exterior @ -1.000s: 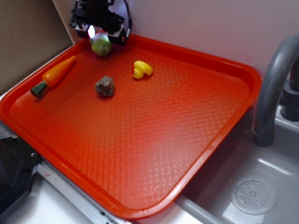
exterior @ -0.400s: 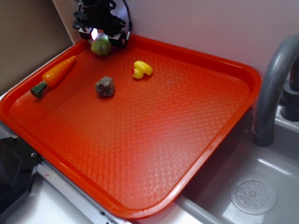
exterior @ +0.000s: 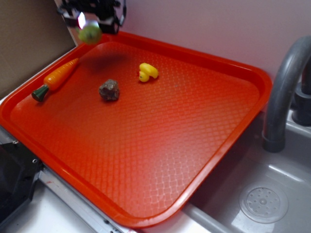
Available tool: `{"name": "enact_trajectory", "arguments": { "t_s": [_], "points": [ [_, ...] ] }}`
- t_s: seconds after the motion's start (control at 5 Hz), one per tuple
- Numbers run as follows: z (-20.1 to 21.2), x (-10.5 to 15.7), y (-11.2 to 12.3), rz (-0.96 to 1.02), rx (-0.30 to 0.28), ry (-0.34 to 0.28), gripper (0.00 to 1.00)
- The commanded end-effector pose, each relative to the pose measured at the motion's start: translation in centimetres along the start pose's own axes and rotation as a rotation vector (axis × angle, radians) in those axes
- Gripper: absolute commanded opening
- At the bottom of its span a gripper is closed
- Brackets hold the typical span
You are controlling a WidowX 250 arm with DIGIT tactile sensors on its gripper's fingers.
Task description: Grab the green animal.
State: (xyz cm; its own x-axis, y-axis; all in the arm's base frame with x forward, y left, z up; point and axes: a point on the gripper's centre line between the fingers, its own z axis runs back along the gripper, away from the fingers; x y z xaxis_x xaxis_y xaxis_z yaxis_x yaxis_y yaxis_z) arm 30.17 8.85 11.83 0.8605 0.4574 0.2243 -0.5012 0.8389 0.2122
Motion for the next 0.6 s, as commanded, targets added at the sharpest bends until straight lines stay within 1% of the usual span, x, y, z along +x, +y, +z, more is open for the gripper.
{"name": "enact_trajectory", "arguments": {
  "t_s": [0.0, 0.2, 0.4],
  "points": [
    [11.6, -8.1, -1.5, -0.132, -0.246, 0.022, 0.00],
    [14.2, -6.9, -1.9, -0.197, -0.355, 0.005, 0.00],
    [12.8, -4.1, -1.1, -0.287, -0.412, 0.104, 0.00]
  ]
}}
